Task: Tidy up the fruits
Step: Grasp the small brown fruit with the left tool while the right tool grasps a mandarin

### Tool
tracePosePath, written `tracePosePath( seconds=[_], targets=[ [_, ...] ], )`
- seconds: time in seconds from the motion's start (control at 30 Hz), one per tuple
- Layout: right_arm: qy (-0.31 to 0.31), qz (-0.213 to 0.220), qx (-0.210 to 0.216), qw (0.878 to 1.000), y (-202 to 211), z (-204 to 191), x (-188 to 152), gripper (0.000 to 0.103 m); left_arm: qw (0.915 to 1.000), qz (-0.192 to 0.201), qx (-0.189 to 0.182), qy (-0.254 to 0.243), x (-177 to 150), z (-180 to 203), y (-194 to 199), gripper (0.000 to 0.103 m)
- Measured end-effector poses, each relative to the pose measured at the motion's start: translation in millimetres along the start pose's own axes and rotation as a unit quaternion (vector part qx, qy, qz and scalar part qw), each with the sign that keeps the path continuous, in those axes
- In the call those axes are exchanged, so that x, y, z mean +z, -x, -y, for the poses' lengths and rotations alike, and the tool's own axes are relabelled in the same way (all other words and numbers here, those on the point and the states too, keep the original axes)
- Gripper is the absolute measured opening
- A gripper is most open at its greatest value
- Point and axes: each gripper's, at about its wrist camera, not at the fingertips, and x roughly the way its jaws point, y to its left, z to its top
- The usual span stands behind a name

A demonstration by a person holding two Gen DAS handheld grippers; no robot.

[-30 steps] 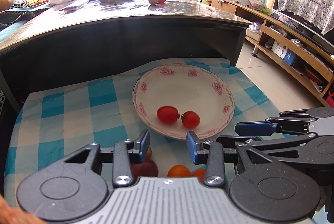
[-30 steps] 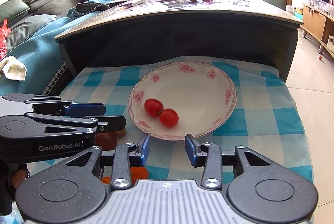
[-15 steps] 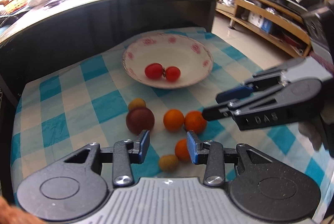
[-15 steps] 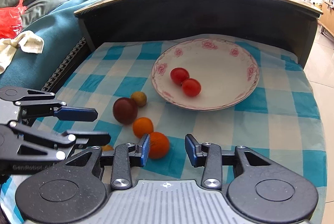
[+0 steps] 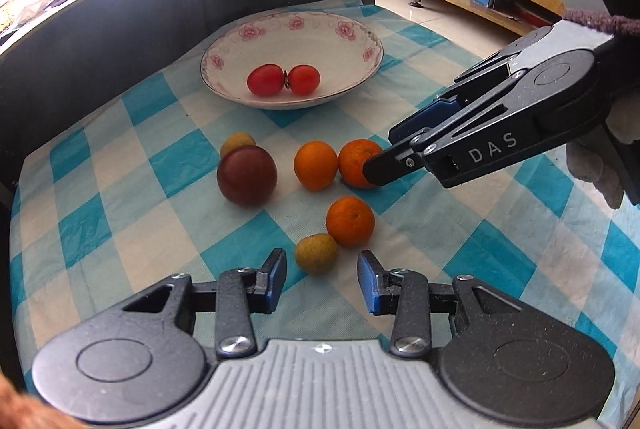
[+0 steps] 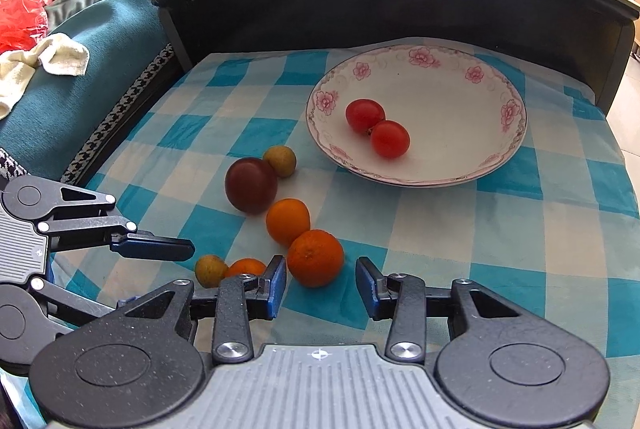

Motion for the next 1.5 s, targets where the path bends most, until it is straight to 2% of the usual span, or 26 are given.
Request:
tracePosePath(
  seconds=[0.1, 0.7, 0.77, 0.8, 0.83, 0.9, 1.23, 1.5],
  targets=[
    [-0.001, -0.001, 0.000, 1.000, -2.1, 0.0, -0.2, 0.040, 1.0000, 0.000, 0.000, 0.003, 0.8, -2.0, -4.1, 0.047],
    [0.010, -0.008, -0.005, 1.000, -19.2, -6.8, 2.8, 0.040, 0.9999, -0.002, 0.012, -0.005, 0.6, -2.1, -13.7, 0.044],
    [0.008, -0.009, -0.009, 1.000, -20.2, -6.6, 2.9, 0.038, 0.9999, -0.001, 0.011, -0.003, 0.2, -2.8, -13.9, 0.043],
    [0.009, -0.010, -0.013, 1.000, -20.2, -7.3, 3.5, 0.031, 1.0000, 0.000, 0.010, 0.000, 0.5, -3.5, -13.9, 0.041],
    [0.010, -0.010, -0.015, 1.000, -20.1, -7.5, 3.9, 0.029, 1.0000, 0.000, 0.008, 0.003, 0.7, -3.6, -14.0, 0.039],
    [0.006, -0.011, -0.017, 1.000, -20.1, -8.0, 4.5, 0.029, 1.0000, -0.001, 0.004, 0.006, 1.3, -4.2, -13.9, 0.035],
    [0.014, -0.015, -0.025, 0.999, -1.6, -7.7, 1.8, 0.028, 1.0000, -0.005, 0.002, 0.005, -1.8, -2.4, -4.9, 0.035],
    [0.035, -0.039, -0.023, 0.998, 3.0, -18.0, -13.0, 0.028, 0.9999, -0.014, -0.007, 0.002, -10.0, 1.8, -1.7, 0.035]
  ],
)
